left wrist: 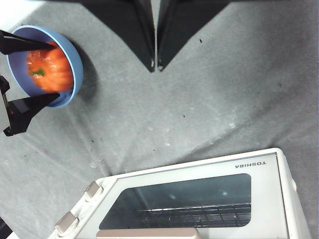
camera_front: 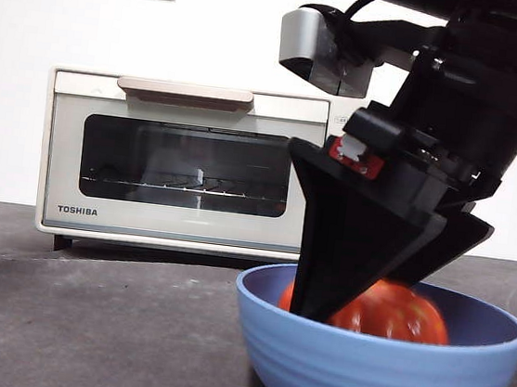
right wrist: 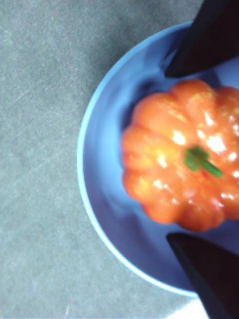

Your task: Place pumpkin in the steamer

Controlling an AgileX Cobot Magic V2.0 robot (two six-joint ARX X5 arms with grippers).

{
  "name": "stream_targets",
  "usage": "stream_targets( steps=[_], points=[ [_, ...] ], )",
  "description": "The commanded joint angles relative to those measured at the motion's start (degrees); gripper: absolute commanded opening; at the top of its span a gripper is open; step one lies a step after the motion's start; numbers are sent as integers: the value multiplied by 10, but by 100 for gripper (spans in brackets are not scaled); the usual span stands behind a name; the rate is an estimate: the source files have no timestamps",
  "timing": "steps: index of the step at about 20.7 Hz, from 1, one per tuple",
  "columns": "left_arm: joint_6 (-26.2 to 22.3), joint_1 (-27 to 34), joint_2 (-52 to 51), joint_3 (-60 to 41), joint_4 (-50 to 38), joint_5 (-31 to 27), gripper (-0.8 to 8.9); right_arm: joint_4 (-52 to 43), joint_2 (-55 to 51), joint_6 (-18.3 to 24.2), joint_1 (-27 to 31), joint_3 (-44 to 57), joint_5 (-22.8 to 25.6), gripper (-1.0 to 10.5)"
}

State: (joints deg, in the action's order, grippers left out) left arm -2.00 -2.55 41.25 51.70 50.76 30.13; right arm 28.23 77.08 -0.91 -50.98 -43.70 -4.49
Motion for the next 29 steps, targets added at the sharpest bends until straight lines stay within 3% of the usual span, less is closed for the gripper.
stream_targets(
  steps=[1, 10, 15, 21, 29],
  points=[
    [-5, -2, 3, 12, -6, 2, 15, -3, 8, -6, -6, -2, 0, 536],
    [9, -3, 4, 12, -30, 2, 15, 50, -47, 1, 0, -97, 17, 536],
    [61, -42, 30, 13, -135, 2, 16, 100, -128, -2, 67, -115, 30, 535],
    [97, -97, 142, 39, -295, -21, 16, 180, -204, -2, 172, -115, -6, 535],
    [95, -125, 280, 106, -368, -54, 15, 209, -234, 0, 183, -114, -7, 535]
  ],
)
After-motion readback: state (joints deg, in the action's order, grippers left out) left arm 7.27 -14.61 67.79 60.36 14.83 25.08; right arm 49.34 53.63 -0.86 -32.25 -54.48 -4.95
